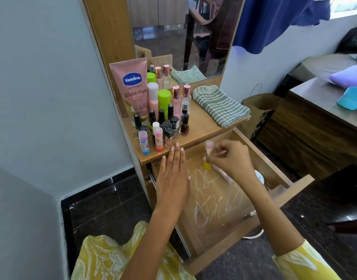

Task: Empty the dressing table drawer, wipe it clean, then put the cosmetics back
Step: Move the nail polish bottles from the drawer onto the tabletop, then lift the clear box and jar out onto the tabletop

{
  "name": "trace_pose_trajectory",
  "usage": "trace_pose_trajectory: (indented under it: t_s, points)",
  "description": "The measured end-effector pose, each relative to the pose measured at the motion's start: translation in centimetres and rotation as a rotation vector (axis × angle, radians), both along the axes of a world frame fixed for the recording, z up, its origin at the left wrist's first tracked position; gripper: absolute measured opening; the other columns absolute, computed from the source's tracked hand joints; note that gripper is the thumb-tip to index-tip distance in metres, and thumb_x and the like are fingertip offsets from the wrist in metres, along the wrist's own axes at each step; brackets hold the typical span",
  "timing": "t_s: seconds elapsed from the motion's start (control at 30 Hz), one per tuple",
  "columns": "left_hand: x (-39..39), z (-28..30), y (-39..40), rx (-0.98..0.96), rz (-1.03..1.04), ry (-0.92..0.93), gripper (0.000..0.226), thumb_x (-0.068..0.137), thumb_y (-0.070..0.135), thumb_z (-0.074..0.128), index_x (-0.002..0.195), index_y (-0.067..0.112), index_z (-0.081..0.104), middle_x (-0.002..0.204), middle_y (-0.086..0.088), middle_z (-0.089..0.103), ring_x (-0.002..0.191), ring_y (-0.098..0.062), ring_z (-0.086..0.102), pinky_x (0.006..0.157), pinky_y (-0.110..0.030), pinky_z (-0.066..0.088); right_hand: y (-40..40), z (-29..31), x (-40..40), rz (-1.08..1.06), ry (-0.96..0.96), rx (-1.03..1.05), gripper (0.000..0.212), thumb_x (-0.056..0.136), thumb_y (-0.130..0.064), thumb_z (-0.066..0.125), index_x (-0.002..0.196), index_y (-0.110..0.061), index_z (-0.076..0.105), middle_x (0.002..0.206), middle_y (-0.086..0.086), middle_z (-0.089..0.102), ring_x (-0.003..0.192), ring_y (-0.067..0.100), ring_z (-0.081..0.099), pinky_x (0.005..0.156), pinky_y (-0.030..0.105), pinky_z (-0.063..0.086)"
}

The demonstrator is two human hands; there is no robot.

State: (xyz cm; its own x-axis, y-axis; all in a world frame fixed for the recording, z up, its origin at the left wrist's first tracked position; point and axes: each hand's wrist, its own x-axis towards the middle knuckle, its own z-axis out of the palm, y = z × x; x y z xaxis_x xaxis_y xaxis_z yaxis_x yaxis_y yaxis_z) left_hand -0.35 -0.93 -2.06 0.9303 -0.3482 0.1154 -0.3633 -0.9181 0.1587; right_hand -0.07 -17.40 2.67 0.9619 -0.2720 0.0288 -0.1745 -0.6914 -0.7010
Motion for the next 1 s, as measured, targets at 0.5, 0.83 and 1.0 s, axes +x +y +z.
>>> trace_pose_trajectory:
  t_s: [0.5,0.83,1.0]
  points:
    - [0.2,-0.6,-0.4,0.060,0.034,0.036,0.075,0.101,0.032,0.031,0.138,0.005,-0.027,0.144,-0.011,-0.038,0.127,-0.020,-0.041,0.105,-0.035,-0.024,6.2,-1.8,5.3,0.029,-0.432,0.280,0.015,0.082,-0.008,0.072,0.092,-0.015,0.063,0.087,-0.007,0.065,0.081,0.004,0.065,0.073,0.009,0.052]
    - [0.0,-0.5,-0.3,0.012,0.029,-0.004,0.071,0.100,0.030,0.032,0.139,0.007,-0.023,0.149,-0.009,-0.031,0.133,-0.019,-0.033,0.109,-0.035,-0.020,5.3,-2.0,4.2,0.031,-0.407,0.343,0.024,0.077,-0.013,0.077,0.098,-0.008,0.066,0.090,0.000,0.070,0.082,0.007,0.067,0.073,0.014,0.054]
    - [-0.1,-0.5,-0.2,-0.044,0.025,-0.015,0.074,0.100,0.029,0.035,0.144,0.010,-0.021,0.150,-0.005,-0.032,0.137,-0.017,-0.029,0.111,-0.034,-0.018,-0.6,-3.2,1.9,-0.115,-0.397,-0.028,0.018,0.081,-0.036,0.071,0.083,-0.018,0.070,0.078,-0.009,0.069,0.071,0.004,0.062,0.066,0.021,0.051]
